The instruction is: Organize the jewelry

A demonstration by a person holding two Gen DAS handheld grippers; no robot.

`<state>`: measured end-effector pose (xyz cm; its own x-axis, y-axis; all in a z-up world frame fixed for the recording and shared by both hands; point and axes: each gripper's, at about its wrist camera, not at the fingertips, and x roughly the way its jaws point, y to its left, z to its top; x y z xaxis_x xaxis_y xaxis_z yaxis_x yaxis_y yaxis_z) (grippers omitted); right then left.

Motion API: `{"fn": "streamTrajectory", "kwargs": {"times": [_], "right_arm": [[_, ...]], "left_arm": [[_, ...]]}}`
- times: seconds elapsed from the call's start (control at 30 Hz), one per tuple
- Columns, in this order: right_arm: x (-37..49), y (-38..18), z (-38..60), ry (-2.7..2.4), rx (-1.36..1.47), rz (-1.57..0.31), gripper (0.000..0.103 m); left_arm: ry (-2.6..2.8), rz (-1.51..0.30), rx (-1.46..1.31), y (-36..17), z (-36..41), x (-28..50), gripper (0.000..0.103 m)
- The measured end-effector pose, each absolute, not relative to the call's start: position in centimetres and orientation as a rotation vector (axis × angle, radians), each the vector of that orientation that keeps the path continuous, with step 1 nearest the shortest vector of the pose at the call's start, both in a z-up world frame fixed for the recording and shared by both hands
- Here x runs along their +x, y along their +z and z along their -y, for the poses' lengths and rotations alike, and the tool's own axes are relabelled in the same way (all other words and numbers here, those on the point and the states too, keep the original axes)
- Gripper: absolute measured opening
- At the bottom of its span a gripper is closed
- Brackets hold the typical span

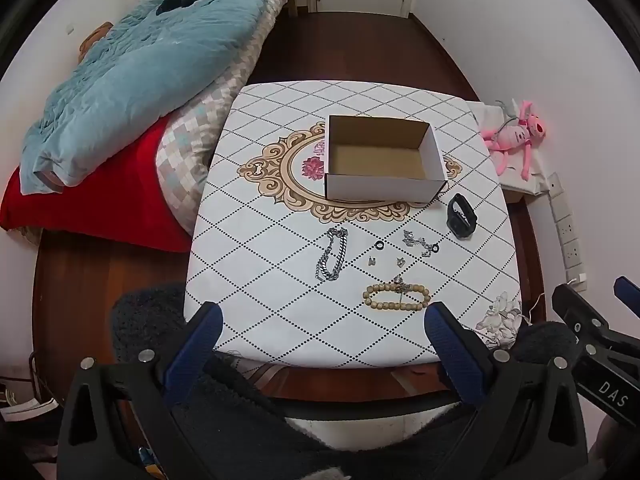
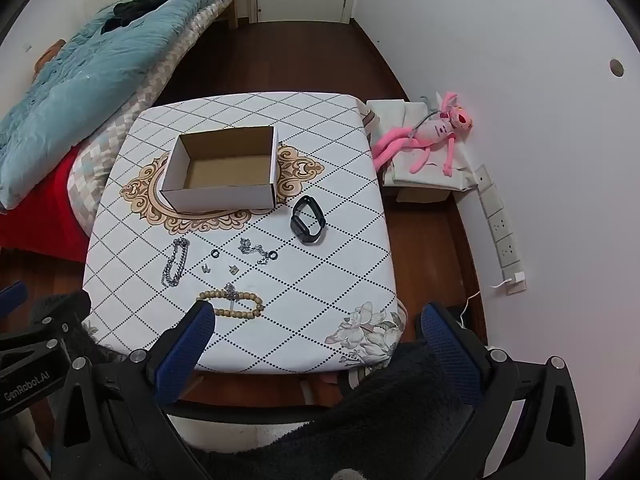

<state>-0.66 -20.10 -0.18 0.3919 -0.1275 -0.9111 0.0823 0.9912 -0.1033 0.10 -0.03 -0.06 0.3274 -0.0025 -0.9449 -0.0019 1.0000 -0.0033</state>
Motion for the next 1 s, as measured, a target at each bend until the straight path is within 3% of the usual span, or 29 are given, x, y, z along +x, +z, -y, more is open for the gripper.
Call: {"fn": "streamTrajectory", "kwargs": {"times": [1.0], "right_arm": [[-0.15,0.02,20.01,-0.126,-0.050,-1.163,0.103]], "left_arm": [[-0.016,-1.215,0.019,0.52,0.88,0.03,0.103]]}}
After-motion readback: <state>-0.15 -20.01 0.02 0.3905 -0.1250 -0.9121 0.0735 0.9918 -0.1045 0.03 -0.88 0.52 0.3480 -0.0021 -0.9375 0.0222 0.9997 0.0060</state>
